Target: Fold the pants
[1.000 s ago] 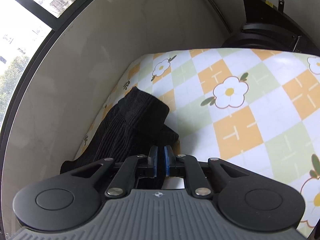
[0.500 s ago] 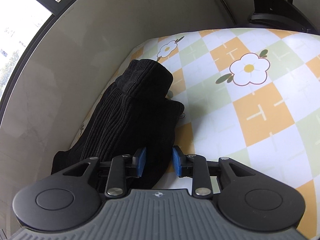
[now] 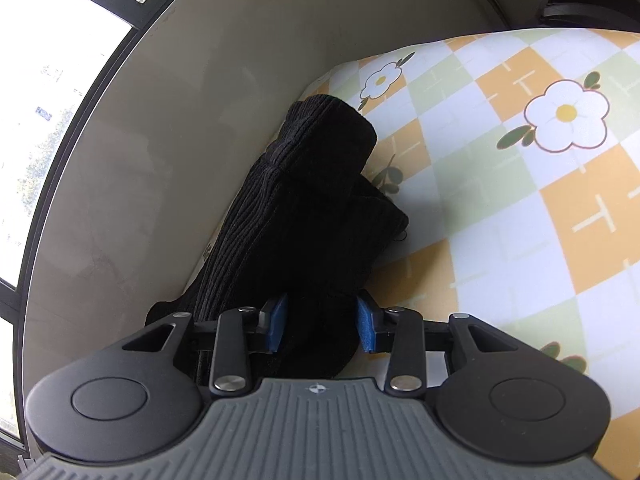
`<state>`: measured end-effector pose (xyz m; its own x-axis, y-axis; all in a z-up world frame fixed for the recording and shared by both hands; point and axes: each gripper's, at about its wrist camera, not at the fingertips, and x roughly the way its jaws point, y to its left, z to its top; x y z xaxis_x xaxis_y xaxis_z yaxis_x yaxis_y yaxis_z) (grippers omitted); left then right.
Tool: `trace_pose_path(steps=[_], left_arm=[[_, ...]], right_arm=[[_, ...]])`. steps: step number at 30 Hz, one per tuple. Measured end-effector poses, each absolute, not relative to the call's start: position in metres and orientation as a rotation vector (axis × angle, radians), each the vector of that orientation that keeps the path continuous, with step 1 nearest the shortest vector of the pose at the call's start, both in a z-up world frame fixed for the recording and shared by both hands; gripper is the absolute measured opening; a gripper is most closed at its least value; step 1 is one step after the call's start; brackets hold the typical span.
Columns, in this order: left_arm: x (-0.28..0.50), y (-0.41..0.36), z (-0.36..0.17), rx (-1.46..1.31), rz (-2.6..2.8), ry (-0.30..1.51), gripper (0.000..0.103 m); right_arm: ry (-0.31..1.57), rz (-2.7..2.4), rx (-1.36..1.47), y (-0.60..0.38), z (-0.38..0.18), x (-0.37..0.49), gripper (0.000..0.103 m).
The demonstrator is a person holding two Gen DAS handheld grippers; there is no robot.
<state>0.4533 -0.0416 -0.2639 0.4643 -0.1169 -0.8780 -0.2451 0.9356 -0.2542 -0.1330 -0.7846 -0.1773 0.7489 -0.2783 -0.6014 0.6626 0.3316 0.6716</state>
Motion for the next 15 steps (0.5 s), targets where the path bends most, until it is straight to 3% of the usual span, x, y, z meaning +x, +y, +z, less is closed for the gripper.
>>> trace_pose_path(steps=[4, 6, 9, 11, 15], left_arm=[[0.455, -0.043, -0.264, -0.368, 0.083, 1.095, 0.023], [0.456, -0.043, -0.263, -0.382, 0.094, 1.099, 0.023], [0.457, -0.041, -0.263, -0.400, 0.107, 1.104, 0.021], [0.457, -0.039, -0.265, -0.421, 0.111, 1.117, 0.012], [0.457, -0.037, -0.269, -0.474, 0.059, 1.132, 0.003]], right_arm=[[0.417, -0.692, 1.036, -0.792, -0.175, -0.129, 0.021], [0.415, -0.714, 0.982, -0.791, -0.161, -0.127, 0.018], [0.346, -0.711, 0.826, -0.779, -0.116, -0.126, 0.016], [0.299, -0.729, 0.765, -0.779, -0.095, -0.129, 0.016], [0.335, -0.833, 0.848, -0.810, -0.113, -0.142, 0.015]])
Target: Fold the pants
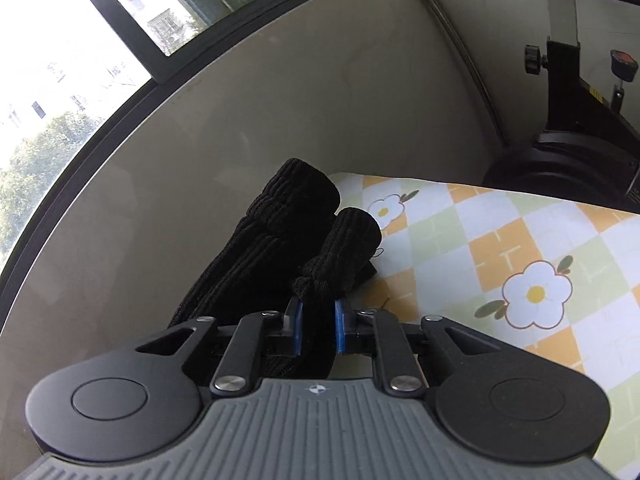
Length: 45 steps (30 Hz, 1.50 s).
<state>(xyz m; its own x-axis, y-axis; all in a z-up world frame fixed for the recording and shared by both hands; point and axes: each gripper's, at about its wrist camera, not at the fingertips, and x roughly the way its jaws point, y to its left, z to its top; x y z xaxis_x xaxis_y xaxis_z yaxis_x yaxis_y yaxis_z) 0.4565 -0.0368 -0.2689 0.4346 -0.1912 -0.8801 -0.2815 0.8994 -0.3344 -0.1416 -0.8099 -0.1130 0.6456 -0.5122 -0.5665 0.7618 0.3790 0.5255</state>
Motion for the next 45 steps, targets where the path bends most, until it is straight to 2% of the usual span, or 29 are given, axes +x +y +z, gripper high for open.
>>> trace_pose_path(steps=[5, 7, 10, 11, 13, 15, 18, 21, 30, 37, 38, 39, 40, 45], left_arm=[[0.450, -0.055, -0.268, -0.425, 0.025, 1.130, 0.003], [0.448, -0.060, -0.267, -0.396, 0.022, 1.128, 0.003], [0.447, -0.065, -0.264, -0.381, 0.014, 1.126, 0.004], [0.445, -0.068, -0.263, -0.377, 0.008, 1.126, 0.007], [0.440, -0.071, -0.259, -0.389, -0.009, 1.134, 0.020], [0.432, -0.073, -0.252, -0.406, -0.022, 1.133, 0.040], [0.418, -0.066, -0.244, -0.461, -0.035, 1.134, 0.048], [0.404, -0.046, -0.242, -0.569, -0.001, 1.141, 0.051], [0.377, 0.017, -0.268, -0.949, 0.116, 1.128, 0.052], [0.381, 0.020, -0.284, -0.995, 0.127, 1.086, 0.050], [0.382, 0.020, -0.283, -0.994, 0.123, 1.086, 0.048], [0.383, 0.019, -0.280, -0.973, 0.132, 1.087, 0.026], [0.383, 0.017, -0.276, -0.943, 0.142, 1.083, 0.016], [0.382, 0.017, -0.252, -0.905, 0.115, 1.015, 0.013]], right_arm=[[0.421, -0.886, 0.938, -0.824, -0.159, -0.170, 0.017], [0.416, -0.878, 0.995, -0.824, -0.165, -0.185, 0.029], [0.390, -0.909, 1.009, -0.821, -0.154, -0.201, 0.039], [0.383, -0.927, 0.999, -0.820, -0.148, -0.206, 0.038], [0.363, -0.938, 0.994, -0.819, -0.138, -0.216, 0.038], [0.334, -0.916, 0.989, -0.820, -0.128, -0.218, 0.038], [0.332, -0.870, 0.989, -0.827, -0.120, -0.200, 0.039], [0.334, -0.838, 1.010, -0.829, -0.119, -0.187, 0.039], [0.381, -0.795, 1.026, -0.818, -0.127, -0.166, 0.039], [0.399, -0.800, 1.029, -0.824, -0.130, -0.167, 0.039], [0.400, -0.799, 1.032, -0.825, -0.131, -0.168, 0.039], [0.401, -0.801, 1.034, -0.826, -0.130, -0.169, 0.040], [0.400, -0.800, 1.036, -0.827, -0.130, -0.169, 0.041], [0.391, -0.799, 1.037, -0.829, -0.130, -0.169, 0.045]])
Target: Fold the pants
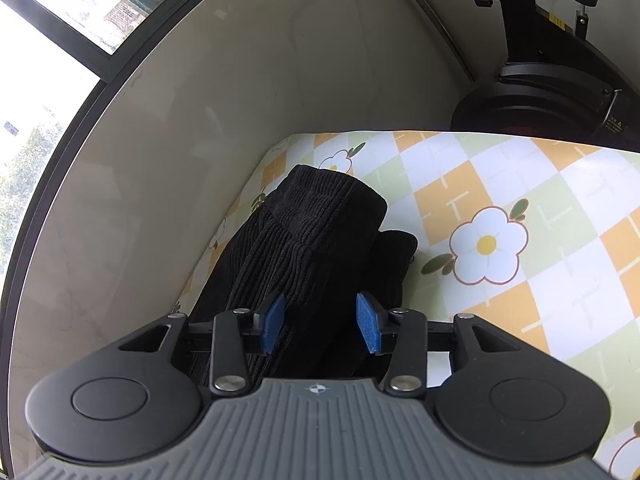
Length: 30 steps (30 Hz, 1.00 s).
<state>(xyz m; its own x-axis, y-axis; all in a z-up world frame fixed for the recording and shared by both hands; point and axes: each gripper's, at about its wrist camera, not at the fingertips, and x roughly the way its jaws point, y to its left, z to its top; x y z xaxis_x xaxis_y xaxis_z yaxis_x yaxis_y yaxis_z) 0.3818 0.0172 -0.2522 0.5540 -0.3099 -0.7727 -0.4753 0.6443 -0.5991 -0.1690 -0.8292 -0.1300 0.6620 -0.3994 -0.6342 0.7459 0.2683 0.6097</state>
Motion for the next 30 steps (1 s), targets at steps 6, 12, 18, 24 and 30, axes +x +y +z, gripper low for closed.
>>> trace_pose_path(steps=[6, 12, 18, 24, 30], left_arm=[[0.392, 0.013, -0.232, -0.873, 0.096, 0.957, 0.012], [0.395, 0.011, -0.237, -0.864, 0.112, 0.973, 0.012], [0.393, 0.012, -0.238, -0.846, 0.111, 0.989, 0.012], [0.405, 0.010, -0.241, -0.829, 0.100, 1.000, 0.012], [0.409, 0.009, -0.252, -0.807, 0.095, 1.043, 0.012]], right_arm=[[0.350, -0.814, 1.086, -0.834, -0.134, -0.172, 0.047], [0.318, -0.834, 1.129, -0.845, -0.140, -0.171, 0.050], [0.324, -0.858, 1.108, -0.853, -0.134, -0.161, 0.036], [0.241, -0.810, 0.964, -0.832, -0.076, -0.160, 0.032], [0.342, -0.911, 0.997, -0.827, -0.106, -0.178, 0.032]])
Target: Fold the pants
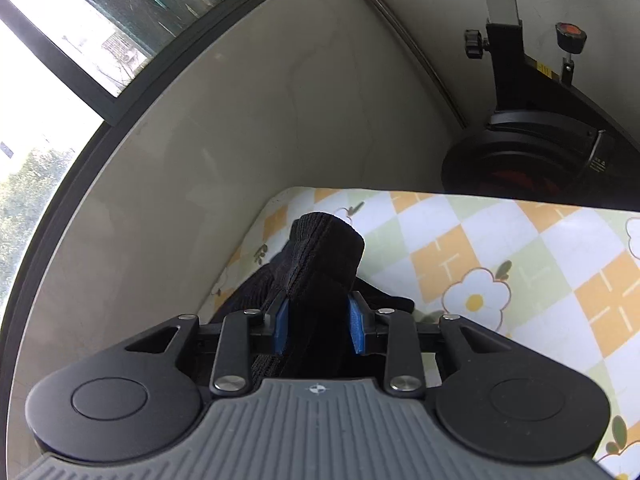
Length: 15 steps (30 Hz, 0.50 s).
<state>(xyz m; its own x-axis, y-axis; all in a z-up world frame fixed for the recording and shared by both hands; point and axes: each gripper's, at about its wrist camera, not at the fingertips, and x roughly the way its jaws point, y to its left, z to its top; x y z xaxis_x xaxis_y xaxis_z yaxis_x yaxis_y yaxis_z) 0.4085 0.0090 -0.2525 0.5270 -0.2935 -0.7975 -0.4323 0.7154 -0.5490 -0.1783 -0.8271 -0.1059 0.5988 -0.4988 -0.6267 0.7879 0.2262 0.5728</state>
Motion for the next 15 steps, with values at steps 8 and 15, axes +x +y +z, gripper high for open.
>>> trace_pose_path(steps=[8, 15], left_arm=[[0.408, 0.012, -0.273, -0.788, 0.086, 1.107, 0.019], [0.393, 0.047, -0.252, -0.823, 0.103, 1.027, 0.045]], right_arm=[[0.420, -0.997, 0.952, -0.817, -0.121, -0.184, 0.053], [0.449, -1.032, 0.804, -0.767, -0.087, -0.173, 0.056]])
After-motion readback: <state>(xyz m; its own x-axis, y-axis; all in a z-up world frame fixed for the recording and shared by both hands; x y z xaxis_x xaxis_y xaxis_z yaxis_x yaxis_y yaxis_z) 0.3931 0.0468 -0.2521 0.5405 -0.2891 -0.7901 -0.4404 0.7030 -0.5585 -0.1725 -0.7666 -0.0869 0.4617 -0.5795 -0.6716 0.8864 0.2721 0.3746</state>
